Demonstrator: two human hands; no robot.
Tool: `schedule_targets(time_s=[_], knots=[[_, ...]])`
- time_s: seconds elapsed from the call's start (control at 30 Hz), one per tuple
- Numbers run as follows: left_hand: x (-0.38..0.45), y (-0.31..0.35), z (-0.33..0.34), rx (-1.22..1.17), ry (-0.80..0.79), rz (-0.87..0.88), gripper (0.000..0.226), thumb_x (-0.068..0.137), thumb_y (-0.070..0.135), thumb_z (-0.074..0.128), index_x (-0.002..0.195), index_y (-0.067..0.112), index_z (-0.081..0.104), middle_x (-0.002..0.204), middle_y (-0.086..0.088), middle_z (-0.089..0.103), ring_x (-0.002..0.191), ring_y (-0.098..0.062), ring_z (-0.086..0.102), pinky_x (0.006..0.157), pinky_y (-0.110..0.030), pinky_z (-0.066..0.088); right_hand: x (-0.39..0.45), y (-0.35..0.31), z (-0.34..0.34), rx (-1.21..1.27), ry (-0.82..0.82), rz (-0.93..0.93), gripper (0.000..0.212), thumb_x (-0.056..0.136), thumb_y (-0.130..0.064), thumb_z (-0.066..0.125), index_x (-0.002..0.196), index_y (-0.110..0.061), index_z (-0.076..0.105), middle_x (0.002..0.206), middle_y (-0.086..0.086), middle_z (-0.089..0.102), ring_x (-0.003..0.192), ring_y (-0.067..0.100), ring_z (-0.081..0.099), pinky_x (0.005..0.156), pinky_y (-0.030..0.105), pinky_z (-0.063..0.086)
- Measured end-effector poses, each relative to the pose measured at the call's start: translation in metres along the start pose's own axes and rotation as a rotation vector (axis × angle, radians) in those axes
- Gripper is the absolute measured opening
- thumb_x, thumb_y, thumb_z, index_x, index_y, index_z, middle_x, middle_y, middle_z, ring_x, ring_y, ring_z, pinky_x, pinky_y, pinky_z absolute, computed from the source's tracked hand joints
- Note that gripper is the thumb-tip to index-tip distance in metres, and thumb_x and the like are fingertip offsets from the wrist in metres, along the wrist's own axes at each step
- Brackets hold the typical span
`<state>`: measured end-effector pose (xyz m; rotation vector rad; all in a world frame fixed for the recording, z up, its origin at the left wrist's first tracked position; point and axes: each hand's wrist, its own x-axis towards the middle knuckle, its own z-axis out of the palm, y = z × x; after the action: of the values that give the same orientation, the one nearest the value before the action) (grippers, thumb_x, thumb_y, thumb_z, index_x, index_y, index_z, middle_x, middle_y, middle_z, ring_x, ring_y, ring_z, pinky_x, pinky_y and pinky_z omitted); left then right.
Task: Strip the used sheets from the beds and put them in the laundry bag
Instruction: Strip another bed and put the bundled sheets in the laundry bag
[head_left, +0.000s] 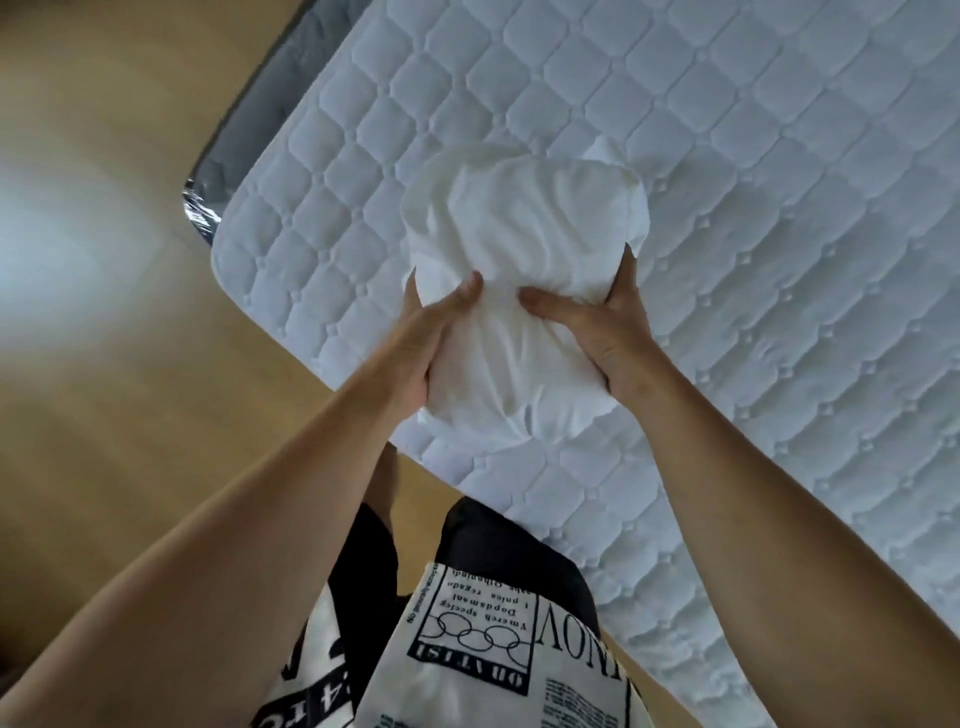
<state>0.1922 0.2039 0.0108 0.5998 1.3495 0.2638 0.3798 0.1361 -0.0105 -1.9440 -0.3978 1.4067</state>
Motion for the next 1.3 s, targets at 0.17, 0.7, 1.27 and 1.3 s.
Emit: schedule_targets(time_s=[0.17,0.7,1.27,1.3], knots=[[-0.049,0.048,-0.014,0.02,0.037,0.075,0.096,0.065,0.043,0.096,0.144,0.042,0.04,0.129,0.01,0.066,0.11,-0.017,0.069,0.082,-0.04,0.061,-0.052,-0.05,0.013,0.096,-0.064,-0.145,0.13,0.042,-0.065,0.097,0.152,-0.052,0.027,0.144,-0.014,0.051,0.131,0.016,0.053,0.109,0.048,0.049],[-0.287,0.26,-0.338,0.037,0.213,0.882,0.143,0.045,0.058,0.095,0.156,0.055,0.005,0.15,0.029,0.026,0.137,-0.013,0.044,0.112,-0.044,0.044,-0.246,-0.338,0.327,-0.023,-0.12,-0.727,0.122,0.051,-0.061,0.094,0.151,-0.046,0.026,0.141,-0.012,0.051,0.124,0.021,0.056,0.106,0.053,0.051],[-0.376,0.318,-0.733,-0.181,0.649,1.113,0.12,0.056,0.044,0.093,0.151,0.054,0.021,0.138,0.022,0.049,0.128,-0.012,0.055,0.105,-0.038,0.05,-0.337,-0.461,0.749,-0.057,-0.589,-0.995,0.115,0.054,-0.049,0.099,0.146,-0.054,0.031,0.131,-0.024,0.058,0.118,0.008,0.061,0.099,0.051,0.056],[-0.373,0.325,-0.756,-0.203,0.676,1.112,0.121,0.055,0.043,0.093,0.152,0.053,0.022,0.135,0.027,0.047,0.128,-0.01,0.055,0.105,-0.038,0.05,-0.335,-0.469,0.775,-0.062,-0.597,-1.013,0.123,0.051,-0.054,0.099,0.149,-0.057,0.024,0.137,-0.023,0.054,0.122,0.011,0.059,0.101,0.053,0.053]])
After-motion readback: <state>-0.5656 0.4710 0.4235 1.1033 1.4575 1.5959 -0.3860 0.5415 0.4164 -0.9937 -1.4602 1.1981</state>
